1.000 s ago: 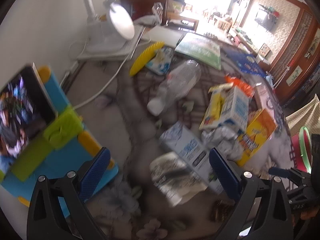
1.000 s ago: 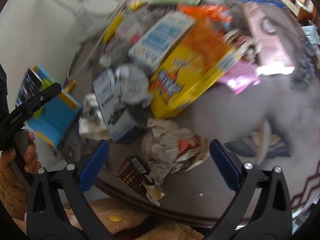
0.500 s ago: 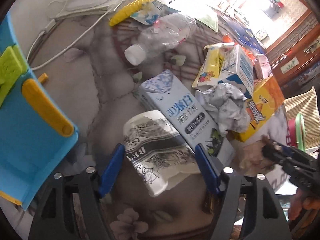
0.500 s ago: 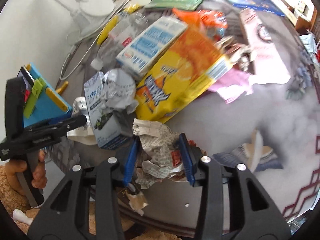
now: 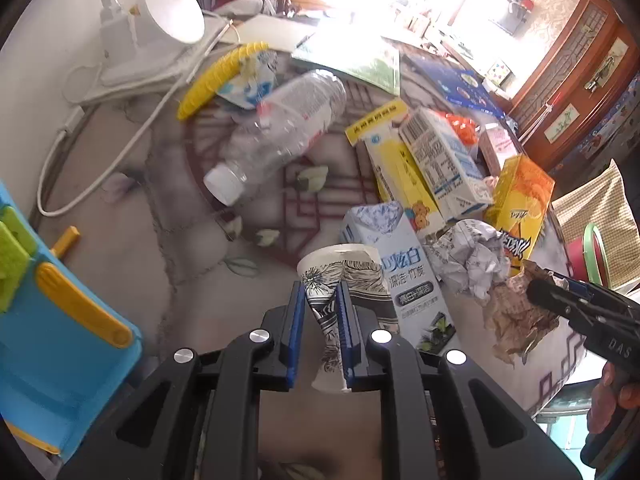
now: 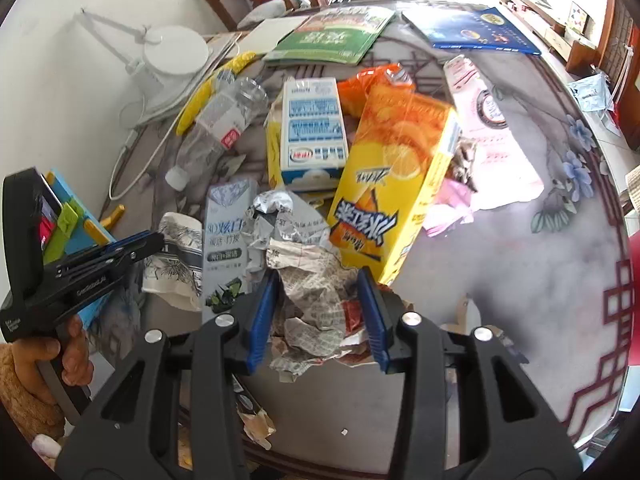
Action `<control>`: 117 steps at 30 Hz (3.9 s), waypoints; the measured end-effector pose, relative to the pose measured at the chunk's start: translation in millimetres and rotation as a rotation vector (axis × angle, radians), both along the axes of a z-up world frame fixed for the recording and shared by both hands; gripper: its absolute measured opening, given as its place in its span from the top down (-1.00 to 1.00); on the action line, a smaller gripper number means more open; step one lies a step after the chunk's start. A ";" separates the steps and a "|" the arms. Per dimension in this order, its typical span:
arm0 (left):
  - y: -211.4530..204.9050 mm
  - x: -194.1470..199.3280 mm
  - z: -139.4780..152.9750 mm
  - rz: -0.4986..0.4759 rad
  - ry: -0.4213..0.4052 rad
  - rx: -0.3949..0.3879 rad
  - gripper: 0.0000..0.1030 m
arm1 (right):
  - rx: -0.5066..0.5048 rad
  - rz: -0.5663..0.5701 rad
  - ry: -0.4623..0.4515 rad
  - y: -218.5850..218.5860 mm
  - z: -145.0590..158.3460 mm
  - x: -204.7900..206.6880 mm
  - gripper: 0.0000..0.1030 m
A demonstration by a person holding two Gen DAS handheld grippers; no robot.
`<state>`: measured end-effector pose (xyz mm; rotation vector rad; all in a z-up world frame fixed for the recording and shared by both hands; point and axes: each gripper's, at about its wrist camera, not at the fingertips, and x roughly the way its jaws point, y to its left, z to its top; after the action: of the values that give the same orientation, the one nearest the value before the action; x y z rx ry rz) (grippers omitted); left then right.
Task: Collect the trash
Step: 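Grasp the crumpled paper with the right tool while the left tool grasps a patterned paper cup, then carry both items to the red bin and open both tools over it, then grasp the brown cigarette pack with the right tool while the left tool grasps the white toothpaste box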
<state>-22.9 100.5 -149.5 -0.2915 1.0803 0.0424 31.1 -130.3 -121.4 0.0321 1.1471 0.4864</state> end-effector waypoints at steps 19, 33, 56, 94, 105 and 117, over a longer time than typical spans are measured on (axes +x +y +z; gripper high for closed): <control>-72.7 27.2 83.8 -0.139 -0.235 0.021 0.74 | 0.060 -0.124 -0.170 -72.0 60.4 10.9 0.22; -250.9 82.9 105.8 -0.335 -0.259 -0.076 0.74 | 0.043 -0.343 -0.223 -250.7 75.6 30.4 0.22; -528.2 121.9 100.6 -0.752 -0.249 -0.115 0.14 | -0.077 -0.798 -0.242 -480.1 57.1 -8.9 -0.14; -59.7 45.8 -7.5 0.310 0.097 0.043 -0.33 | -0.007 -0.168 -0.136 -174.5 37.5 17.0 -0.42; -57.7 66.7 -41.0 0.116 0.164 -0.015 0.06 | 0.026 0.270 0.063 -28.7 -0.8 -43.1 -0.62; -22.6 51.6 -27.7 0.020 0.125 0.092 0.07 | -0.218 0.610 0.089 76.3 -48.9 -87.1 -0.62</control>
<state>28.7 77.9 -177.2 -0.2187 1.1962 0.1292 -56.0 -54.0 -170.3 -0.5021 1.2867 0.9004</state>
